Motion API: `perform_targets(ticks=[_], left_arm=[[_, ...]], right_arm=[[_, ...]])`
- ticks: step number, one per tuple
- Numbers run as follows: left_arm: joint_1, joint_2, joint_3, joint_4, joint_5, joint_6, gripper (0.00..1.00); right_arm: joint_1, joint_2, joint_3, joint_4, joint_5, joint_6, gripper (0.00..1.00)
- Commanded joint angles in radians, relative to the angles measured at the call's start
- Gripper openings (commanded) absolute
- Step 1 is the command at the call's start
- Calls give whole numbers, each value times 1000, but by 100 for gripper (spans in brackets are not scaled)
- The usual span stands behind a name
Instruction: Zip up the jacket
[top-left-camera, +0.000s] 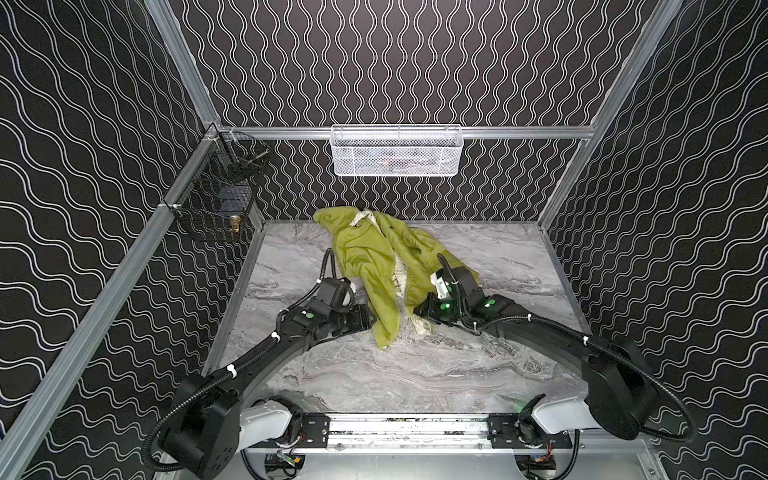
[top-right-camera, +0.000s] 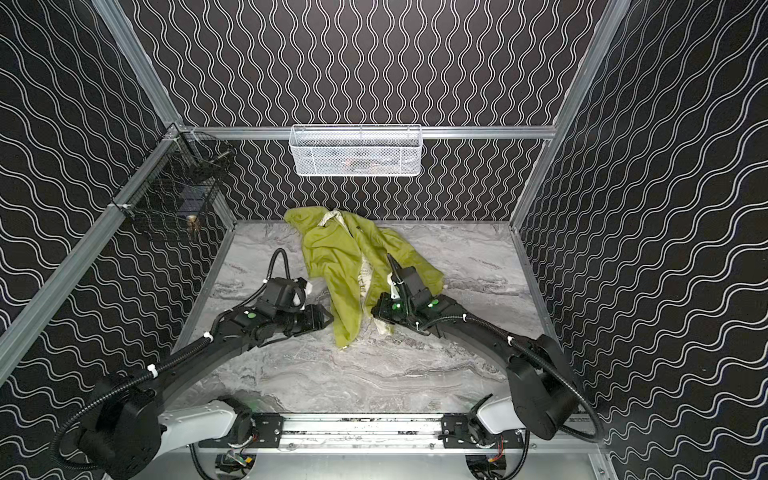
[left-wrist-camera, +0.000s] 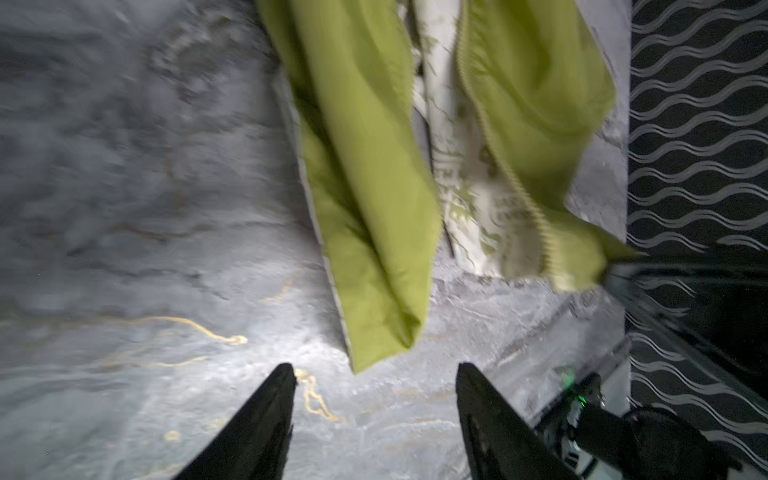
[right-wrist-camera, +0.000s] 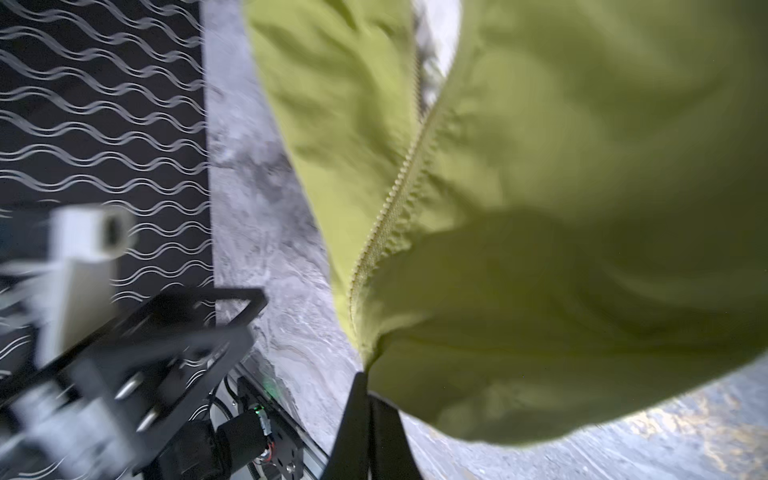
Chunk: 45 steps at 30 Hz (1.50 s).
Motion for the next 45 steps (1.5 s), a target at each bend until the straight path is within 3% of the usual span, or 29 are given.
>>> perform_targets(ticks=[1,7,15,24,25,27,31,35,40,45], left_arm=[[80,37,7,5,38,20,67],[100,189,33,155,132,-9,65],[96,272,-83,423,235,-150,61],[22,376,-99,568,266,-217,55],[18,381,-96,586,269,-228,52],[16,376,-80,595,282,-234,35],[24,271,40,394,270,-183,2],[63,176,260,92,235,-84,0],[176,173,568,-254,198,52,0],[271,171,753,-453,181,129,0]], right_arm=[[-3,-27,84,-130,72,-59,0],[-14,-58,198,-214,95,-98,0],[-36,-60,222,-219,85,-103,0],[-44,-47,218,-209,74,-98,0],[-46,-46,219,-210,74,-98,0],[-52,-48,220,-211,68,-100,0],[-82,-58,252,-240,63,-122,0],[-137,-75,318,-307,82,-174,0],[-263,-111,394,-388,95,-241,0],[-321,-139,478,-470,139,-297,0]])
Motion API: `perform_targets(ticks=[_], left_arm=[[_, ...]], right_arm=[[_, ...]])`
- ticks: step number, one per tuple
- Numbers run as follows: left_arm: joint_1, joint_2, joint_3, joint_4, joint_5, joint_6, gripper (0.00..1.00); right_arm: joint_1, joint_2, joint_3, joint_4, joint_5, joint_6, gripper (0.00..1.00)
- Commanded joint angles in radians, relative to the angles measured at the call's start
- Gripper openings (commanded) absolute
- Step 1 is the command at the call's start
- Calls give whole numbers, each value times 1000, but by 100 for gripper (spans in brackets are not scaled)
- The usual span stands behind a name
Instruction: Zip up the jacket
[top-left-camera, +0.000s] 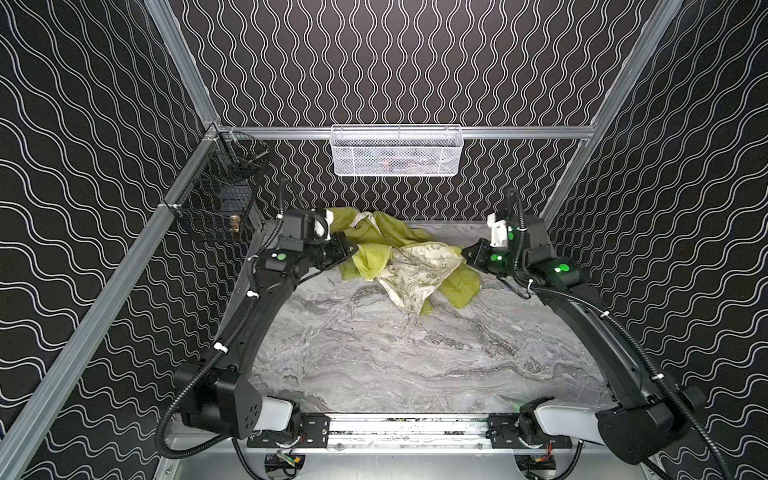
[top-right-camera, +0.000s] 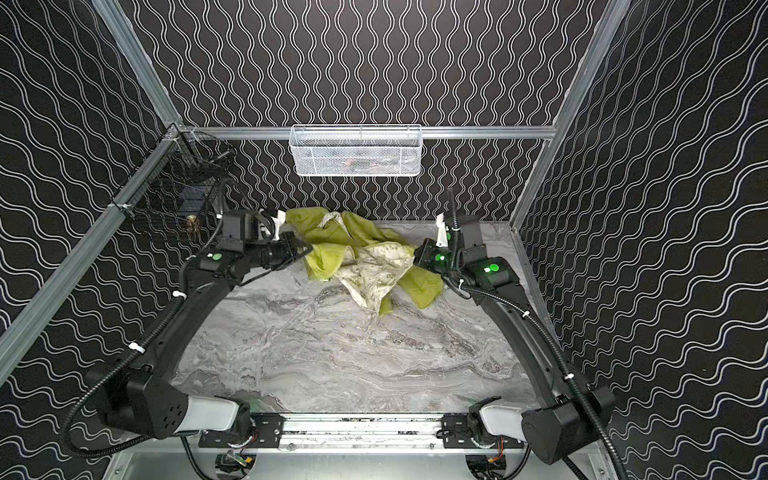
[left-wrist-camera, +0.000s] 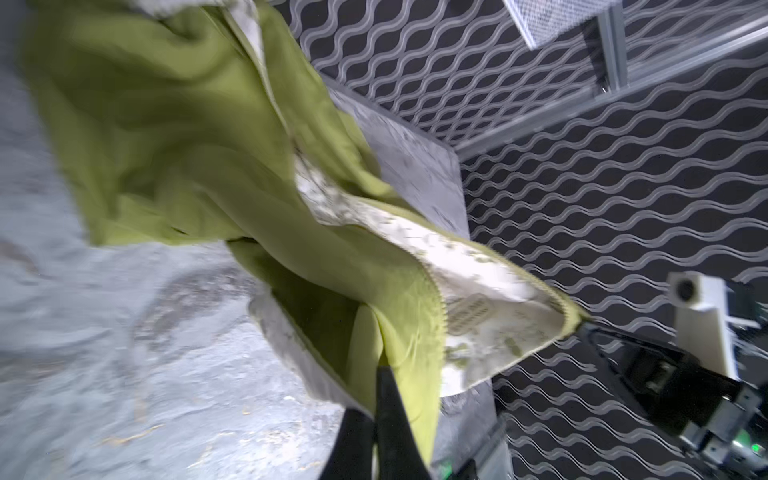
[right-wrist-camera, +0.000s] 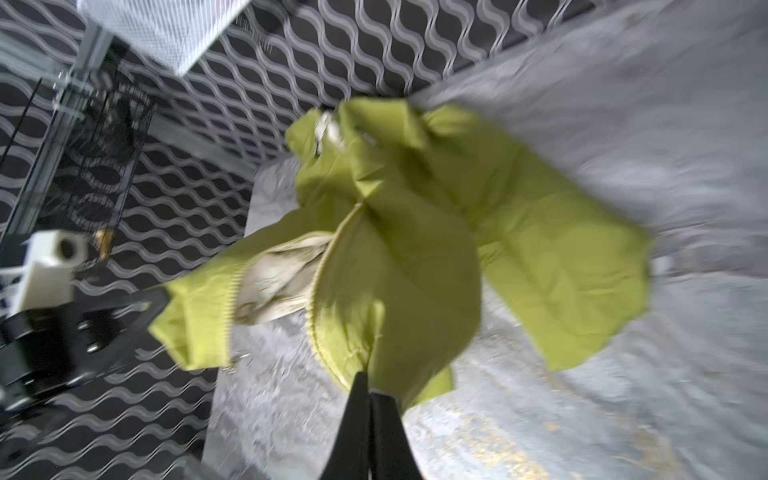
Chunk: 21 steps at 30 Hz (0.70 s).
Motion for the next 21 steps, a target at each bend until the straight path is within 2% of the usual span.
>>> perform_targets(ticks=[1,8,11,12,15,21], left_arm=[[39,-6,107,-261,-36,115,0],[68,-8,304,-555,-202,249,0],[68,-3,316,-619,-258,282,0],[68,2,307,-633,-258,293,0],[68,-4,225,-640,-219,313,0],[40,-108,-72,-601,-101,276,0]], right_arm=[[-20,-14,56,-80,32,-63,0],[-47,8,139,-128,46,-82,0],[-47,48,143,-108,-22,-84,0],[-45,69,142,-98,-76,-89,0],[7,114,106,-54,-213,-92,0],[238,121,-63,17,-290,-113,0]])
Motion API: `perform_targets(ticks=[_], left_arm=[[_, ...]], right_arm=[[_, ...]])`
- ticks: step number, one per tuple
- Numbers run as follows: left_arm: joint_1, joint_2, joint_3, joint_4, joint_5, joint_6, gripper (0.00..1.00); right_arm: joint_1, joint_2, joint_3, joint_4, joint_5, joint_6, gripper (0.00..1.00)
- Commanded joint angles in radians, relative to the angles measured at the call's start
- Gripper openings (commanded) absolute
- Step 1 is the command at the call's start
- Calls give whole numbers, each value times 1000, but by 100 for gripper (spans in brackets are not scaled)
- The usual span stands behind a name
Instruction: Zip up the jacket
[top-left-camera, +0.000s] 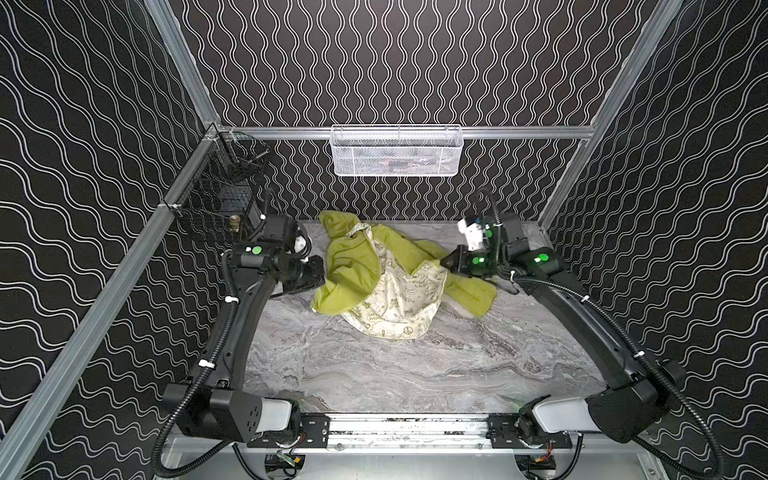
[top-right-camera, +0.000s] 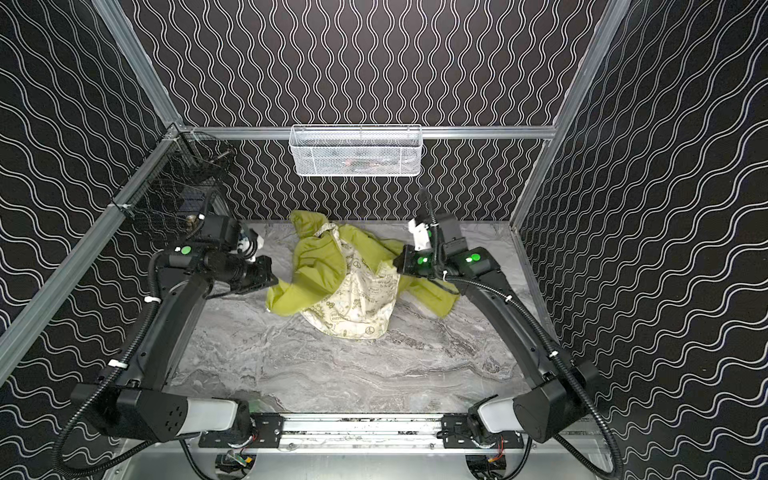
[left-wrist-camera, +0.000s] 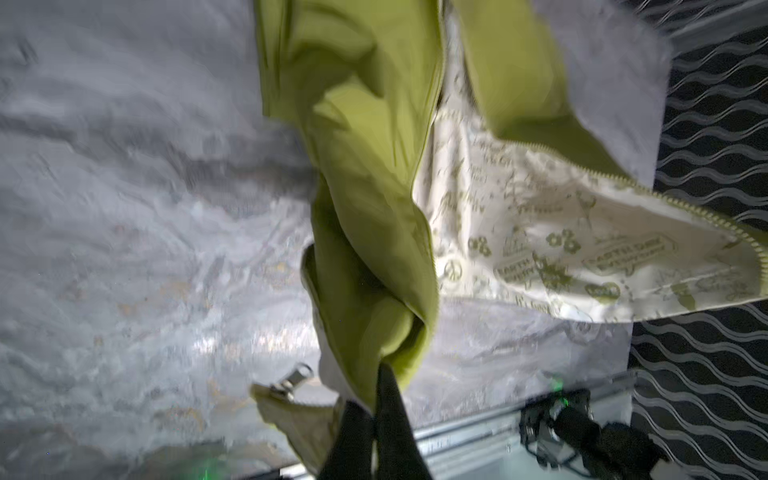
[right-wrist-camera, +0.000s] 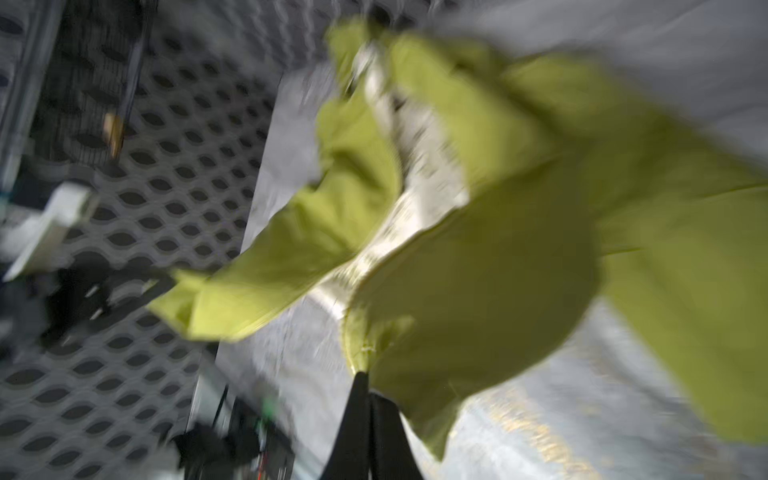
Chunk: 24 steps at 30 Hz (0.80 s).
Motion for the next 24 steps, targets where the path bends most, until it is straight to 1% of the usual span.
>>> perform_targets(ticks=[1,5,8,9,11,12,13,15,16,18,20,22,24], left_arm=[[-36,-60,-132,6,74,-20,0],[-135,-105,-296,65,92,-92,0],[-184,-133,-395,103,74,-133,1],[-188,-143,-422,109,60,-137,6],[-188,-158,-463,111,36,-142,22],[-188,-166,-481,115,46,-142,30],[-188,-173,-492,114,53,-143,38],[-187,-193,-484,93,42,-137,47],[-188,-201,-464,69,21,-128,50],[-188,-211,-395,16,-33,-117,52],[-188,-216,-328,3,-73,-111,55],[-188,-195,-258,12,-119,-100,58],[-187,-143,-204,80,-129,-84,62]], right_arm=[[90,-3,-99,66,-108,-12,0],[146,-22,-286,169,-161,58,0],[163,-15,-410,226,-161,96,0],[166,4,-442,221,-152,96,0],[168,41,-466,208,-142,80,0],[167,60,-470,197,-129,79,2],[165,74,-462,176,-110,72,11],[164,80,-423,132,-68,47,30],[158,73,-394,106,-48,34,39],[137,54,-328,64,-6,7,50],[96,36,-277,27,40,-16,57],[44,30,-233,19,102,-32,62],[-14,44,-193,46,140,-42,67]])
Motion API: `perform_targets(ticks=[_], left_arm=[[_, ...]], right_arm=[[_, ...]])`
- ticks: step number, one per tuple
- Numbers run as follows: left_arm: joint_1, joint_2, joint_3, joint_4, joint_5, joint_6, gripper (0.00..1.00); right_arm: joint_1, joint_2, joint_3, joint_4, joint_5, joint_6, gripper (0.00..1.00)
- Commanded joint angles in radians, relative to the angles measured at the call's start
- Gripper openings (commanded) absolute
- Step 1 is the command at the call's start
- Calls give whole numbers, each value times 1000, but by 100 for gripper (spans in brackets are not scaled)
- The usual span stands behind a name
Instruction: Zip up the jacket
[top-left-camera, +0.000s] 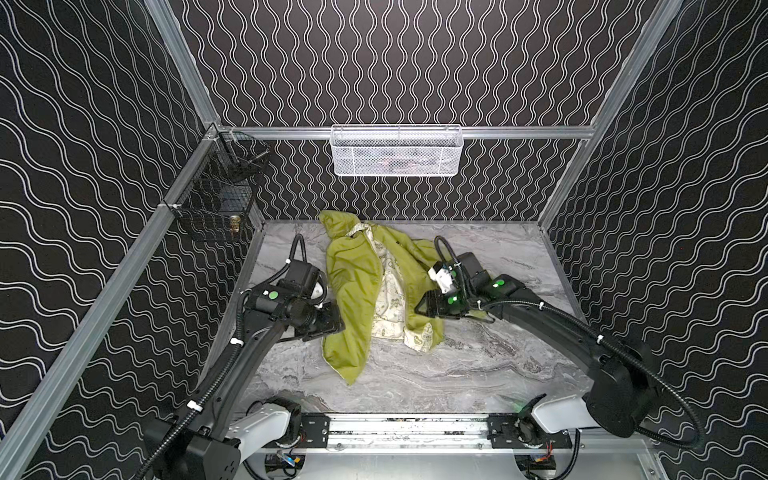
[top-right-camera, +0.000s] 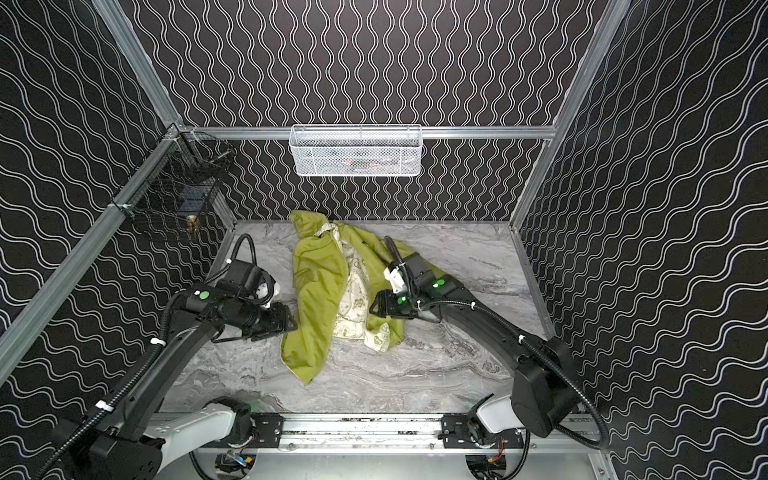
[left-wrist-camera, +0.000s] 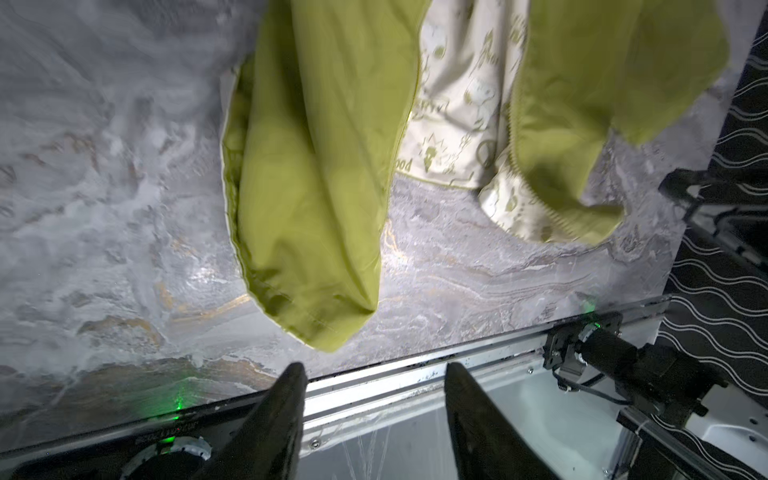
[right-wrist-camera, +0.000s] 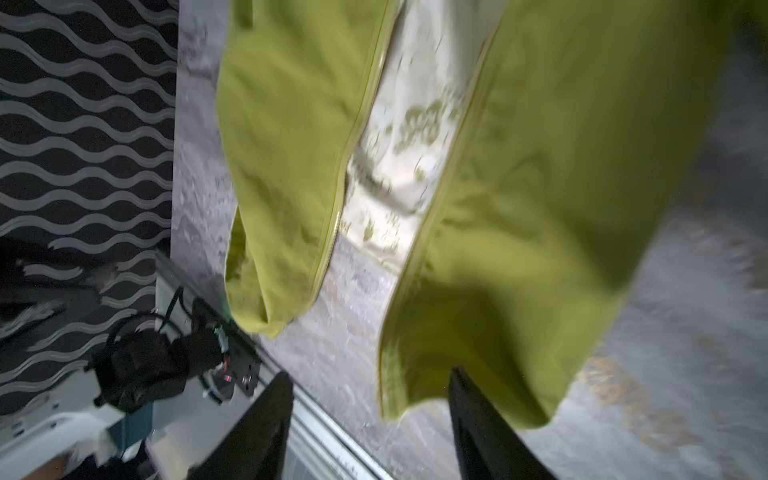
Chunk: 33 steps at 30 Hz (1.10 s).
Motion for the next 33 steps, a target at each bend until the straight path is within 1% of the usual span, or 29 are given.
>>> perform_targets(ticks=[1,5,9,13,15,17,19,20,22,24,26,29,32,33], left_arm=[[0,73,59,86,-65,41,63],[3,277,121,289,-80,57,65],[8,512,250,445,-75,69,64],[33,728,448,497,-86,73,62],[59,846,549,503,-78,66,58],[73,947,626,510,-96,71,54],[85,1025,680,534,-96,69,52],[91,1061,706,543,-97,66,51],[95,1120,738,577,-78,66,50],[96,1182,787,600,-55,60,47],[95,1224,815,625,-24,49,44],[89,1260,826,678,15,27,41],[76,1291,843,711,38,16,39],[70,1302,851,716,51,14,38]], right_arm=[[-64,22,60,-5,111,-49,68],[-90,185,206,43,172,-100,70],[-90,427,443,29,180,-159,73],[-94,659,657,35,129,-173,74],[-103,771,767,34,93,-162,74],[-115,865,857,22,86,-141,74],[-121,936,917,32,57,-108,74],[-161,959,920,58,26,-87,70],[-187,983,896,122,-16,-41,56],[-214,992,864,176,-62,9,36],[-232,983,819,221,-73,36,21],[-255,953,739,268,-50,54,8],[-287,935,673,289,-42,67,1],[-297,930,656,290,-41,71,0]])
